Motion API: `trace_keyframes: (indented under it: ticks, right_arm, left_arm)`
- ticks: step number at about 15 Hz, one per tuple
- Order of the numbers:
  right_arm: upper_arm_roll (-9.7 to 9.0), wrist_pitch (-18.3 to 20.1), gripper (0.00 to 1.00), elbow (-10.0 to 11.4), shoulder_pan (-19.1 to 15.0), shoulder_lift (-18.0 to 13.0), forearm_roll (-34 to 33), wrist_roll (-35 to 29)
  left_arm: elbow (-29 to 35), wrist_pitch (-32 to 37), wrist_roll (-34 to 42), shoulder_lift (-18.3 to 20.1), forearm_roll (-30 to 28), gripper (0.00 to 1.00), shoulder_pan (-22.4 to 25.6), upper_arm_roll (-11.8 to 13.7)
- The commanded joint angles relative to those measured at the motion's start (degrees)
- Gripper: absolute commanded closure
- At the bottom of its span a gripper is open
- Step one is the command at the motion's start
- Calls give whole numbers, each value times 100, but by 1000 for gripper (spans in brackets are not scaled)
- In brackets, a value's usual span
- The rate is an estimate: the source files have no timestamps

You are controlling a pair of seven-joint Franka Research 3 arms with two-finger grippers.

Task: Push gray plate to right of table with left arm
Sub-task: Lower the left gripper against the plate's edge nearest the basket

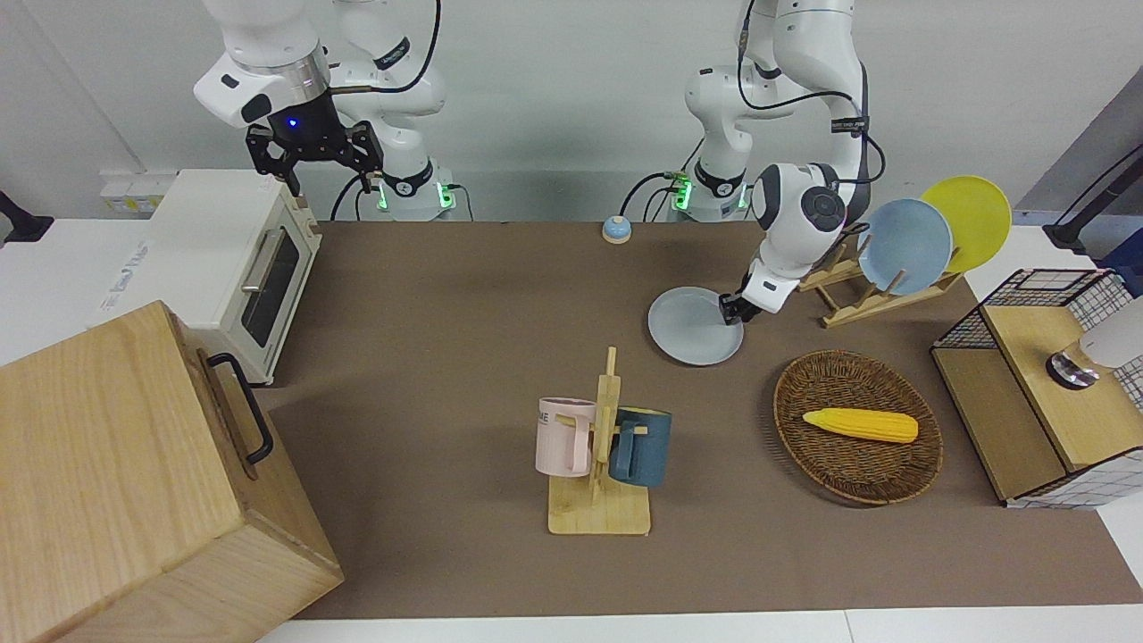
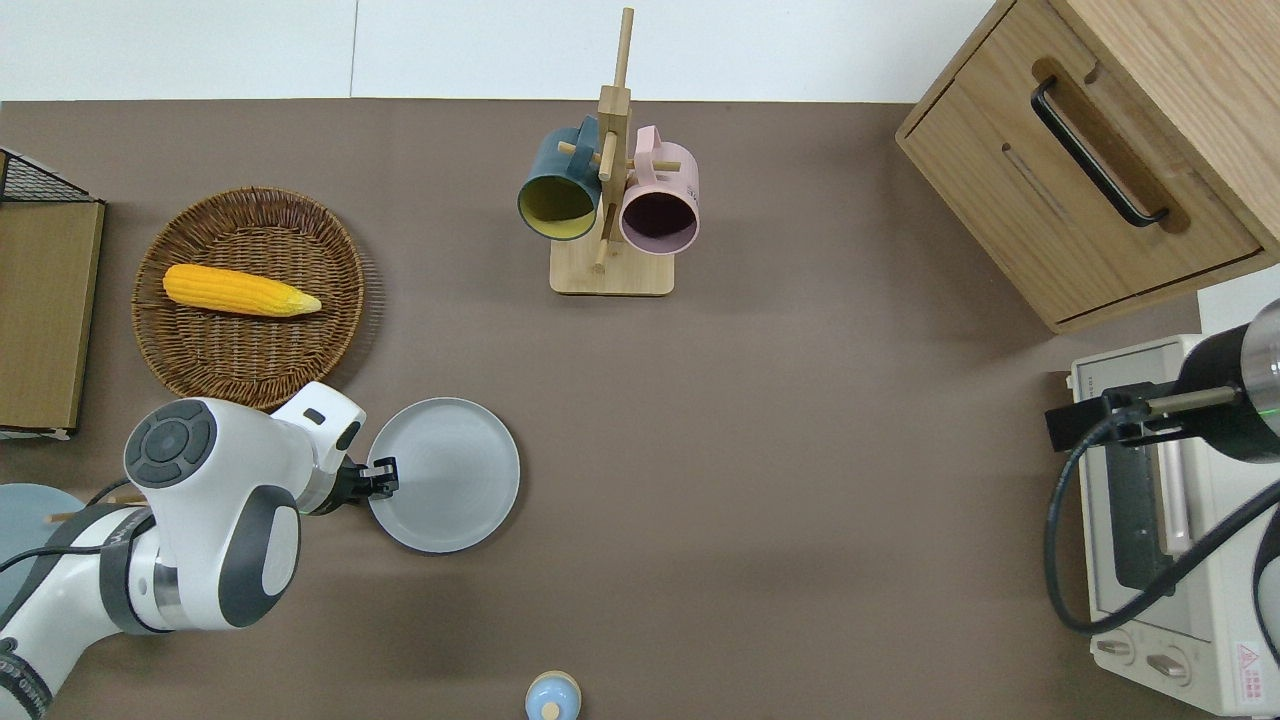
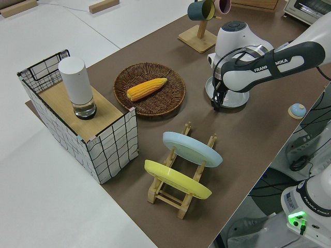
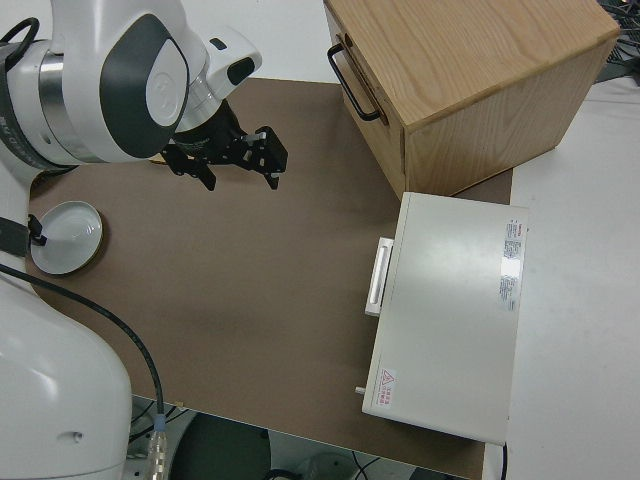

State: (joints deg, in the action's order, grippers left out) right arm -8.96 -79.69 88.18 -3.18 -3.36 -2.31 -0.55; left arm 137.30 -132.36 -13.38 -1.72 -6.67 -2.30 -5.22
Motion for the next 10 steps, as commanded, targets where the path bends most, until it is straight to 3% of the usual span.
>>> trace_keyframes:
  ticks: [1,7,10]
  right_arm:
    - [0,24,5,24,-7,-59,12,46]
    - [0,24,5,24,-7,-59,12,46]
    - [0,24,5,24,-7,-59,12,46]
  left_arm:
    - [122,-150,63,-13,-62,1000,-78,48]
    - [78,-150,-50,-30,-97,1000,-366,39]
    - [51,-167,-139,-48,-510,1000,-596,39]
